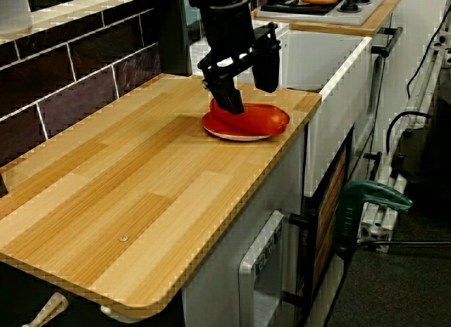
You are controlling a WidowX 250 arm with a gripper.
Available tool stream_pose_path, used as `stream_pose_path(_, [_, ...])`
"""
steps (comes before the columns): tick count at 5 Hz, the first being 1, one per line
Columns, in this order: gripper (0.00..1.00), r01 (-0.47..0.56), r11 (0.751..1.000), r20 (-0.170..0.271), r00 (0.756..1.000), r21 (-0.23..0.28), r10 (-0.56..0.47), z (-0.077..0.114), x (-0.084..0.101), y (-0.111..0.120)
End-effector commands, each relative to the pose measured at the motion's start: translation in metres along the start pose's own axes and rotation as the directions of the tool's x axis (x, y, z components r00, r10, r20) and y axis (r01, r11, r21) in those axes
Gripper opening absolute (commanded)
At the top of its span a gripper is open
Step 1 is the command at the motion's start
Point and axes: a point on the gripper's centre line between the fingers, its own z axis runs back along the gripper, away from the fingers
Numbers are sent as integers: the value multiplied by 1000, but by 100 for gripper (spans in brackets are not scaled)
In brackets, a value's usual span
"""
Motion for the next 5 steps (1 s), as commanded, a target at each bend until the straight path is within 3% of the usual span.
stream_pose_path(1, [100, 7, 1000, 71, 997, -31, -5, 39, -27, 17])
stream_pose_path(2, [100, 23, 999, 106, 994, -36, -19, 49, -37, 16])
stream_pose_path(3, [100, 170, 985, 150, 975, -8, -166, 50, -43, 9])
stream_pose_path(4, [100, 238, 971, 148, 961, -10, -234, 49, -47, 9])
stream_pose_path(5, [100, 165, 986, 137, 977, -22, -160, 46, -42, 7])
